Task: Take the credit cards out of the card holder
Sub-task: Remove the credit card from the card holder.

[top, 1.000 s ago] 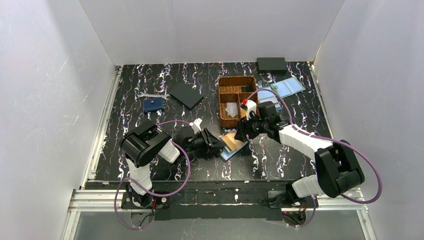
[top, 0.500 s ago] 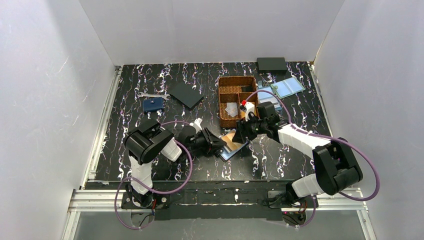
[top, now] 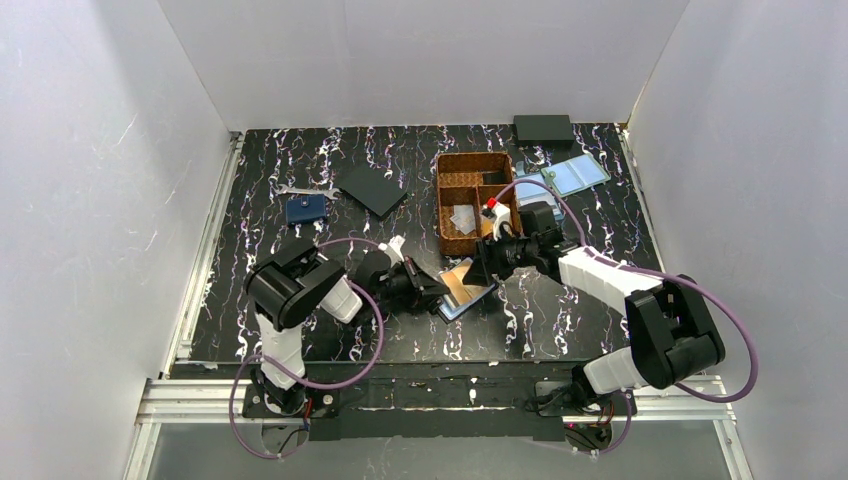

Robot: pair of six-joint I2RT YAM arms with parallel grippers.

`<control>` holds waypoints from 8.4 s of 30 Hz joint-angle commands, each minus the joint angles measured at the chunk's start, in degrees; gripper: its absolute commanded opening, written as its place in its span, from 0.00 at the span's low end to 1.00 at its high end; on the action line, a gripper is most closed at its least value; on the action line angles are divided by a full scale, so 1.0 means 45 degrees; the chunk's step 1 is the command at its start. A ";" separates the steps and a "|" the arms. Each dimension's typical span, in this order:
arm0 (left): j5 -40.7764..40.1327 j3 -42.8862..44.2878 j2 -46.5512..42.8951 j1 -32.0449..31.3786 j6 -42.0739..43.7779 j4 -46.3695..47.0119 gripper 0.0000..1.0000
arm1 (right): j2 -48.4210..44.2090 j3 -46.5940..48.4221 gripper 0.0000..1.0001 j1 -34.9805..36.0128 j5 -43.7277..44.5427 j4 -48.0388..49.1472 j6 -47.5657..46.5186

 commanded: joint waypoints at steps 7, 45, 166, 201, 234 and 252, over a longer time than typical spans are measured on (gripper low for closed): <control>0.0910 -0.1652 -0.4575 0.0102 0.6710 -0.0958 0.00 | 0.0455 -0.0093 0.70 -0.1125 -0.5310 0.1452 -0.0104; 0.2000 -0.1820 -0.5949 -0.0569 0.8031 0.0227 0.00 | 0.1733 0.0060 0.29 -0.0149 -0.7870 0.1840 -0.0390; 0.4022 -0.1552 -0.2627 0.0255 0.4646 0.3123 0.00 | 0.2287 0.0256 0.01 -0.0946 -0.7899 0.0961 -0.1515; 0.5219 -0.2212 -0.0329 0.1582 0.4840 0.3334 0.01 | 0.3994 0.0587 0.01 -0.1008 -0.6289 -0.0604 -0.2947; -0.0715 -0.4689 -1.3184 0.2502 0.5813 -0.5728 0.66 | 0.0572 0.2580 0.01 -0.1321 -0.5040 -0.7547 -1.0818; 0.1275 -0.4292 -1.6328 0.2190 0.0138 -0.7460 0.98 | -0.3371 0.3447 0.01 -0.2902 -0.4283 -0.9726 -1.3381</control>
